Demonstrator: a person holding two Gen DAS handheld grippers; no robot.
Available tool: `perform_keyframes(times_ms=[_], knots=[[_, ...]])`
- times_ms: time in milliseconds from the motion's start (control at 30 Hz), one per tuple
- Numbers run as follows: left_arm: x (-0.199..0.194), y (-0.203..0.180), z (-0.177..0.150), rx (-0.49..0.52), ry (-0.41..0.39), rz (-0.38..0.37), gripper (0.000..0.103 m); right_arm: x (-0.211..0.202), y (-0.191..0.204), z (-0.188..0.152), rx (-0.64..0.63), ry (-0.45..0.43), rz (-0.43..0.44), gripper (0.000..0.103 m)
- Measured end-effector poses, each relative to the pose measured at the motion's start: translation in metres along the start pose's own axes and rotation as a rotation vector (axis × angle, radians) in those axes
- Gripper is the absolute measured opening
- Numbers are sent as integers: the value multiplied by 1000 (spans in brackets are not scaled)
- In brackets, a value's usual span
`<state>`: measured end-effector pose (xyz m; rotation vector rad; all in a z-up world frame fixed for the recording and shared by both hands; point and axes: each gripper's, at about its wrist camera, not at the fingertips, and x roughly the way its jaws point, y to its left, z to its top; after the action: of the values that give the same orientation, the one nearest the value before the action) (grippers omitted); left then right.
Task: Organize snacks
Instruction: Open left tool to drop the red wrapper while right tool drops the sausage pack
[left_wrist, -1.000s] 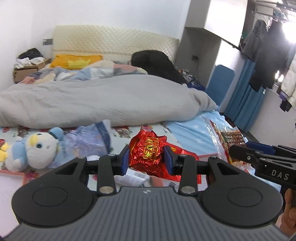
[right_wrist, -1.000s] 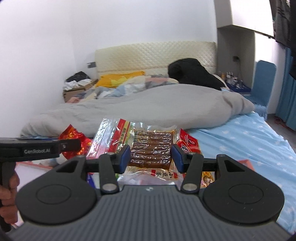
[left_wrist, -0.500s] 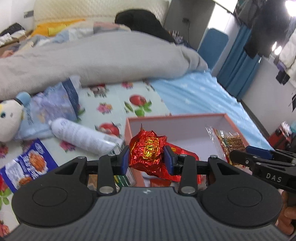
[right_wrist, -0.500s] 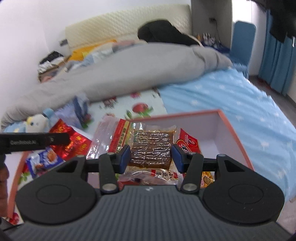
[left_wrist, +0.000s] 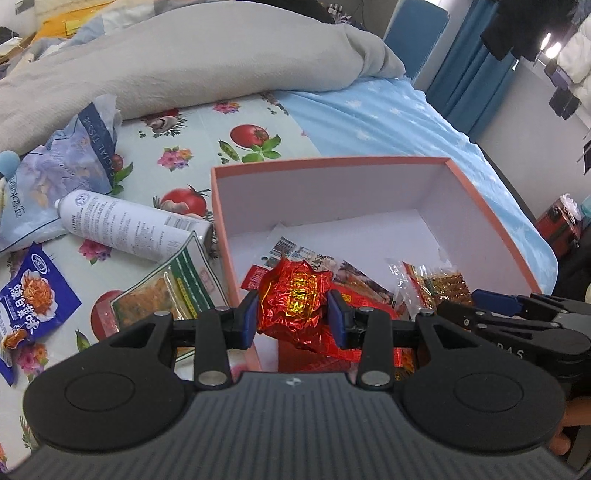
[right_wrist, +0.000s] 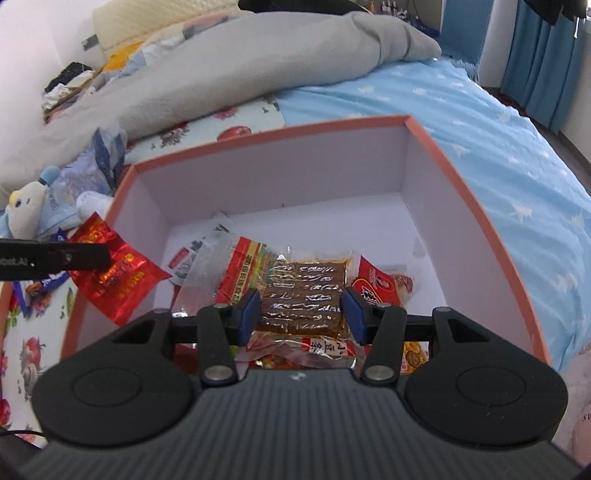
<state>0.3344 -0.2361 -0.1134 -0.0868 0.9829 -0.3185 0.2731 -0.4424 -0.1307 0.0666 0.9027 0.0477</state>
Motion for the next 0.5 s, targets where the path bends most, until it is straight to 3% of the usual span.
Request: perform_keyframes(times_ms=[200,233,267,333,500], knots=[[-4,-2,1,9,-9,2,45,0,-4,5,28,0,-3,51],[-5,-2,2,9,-8,6,51,-1,-5,6,42,2,1,52],[-6,-2,2,9,-12,13,63,-1,-6,8,55,3,3,56],[-9,-2,3,17,-24,26,66,-3,-7,10,70,-7,-4,71],[-21,-3,4,28,-49,24,66,-14,-2,13,72,-35,-5,71]])
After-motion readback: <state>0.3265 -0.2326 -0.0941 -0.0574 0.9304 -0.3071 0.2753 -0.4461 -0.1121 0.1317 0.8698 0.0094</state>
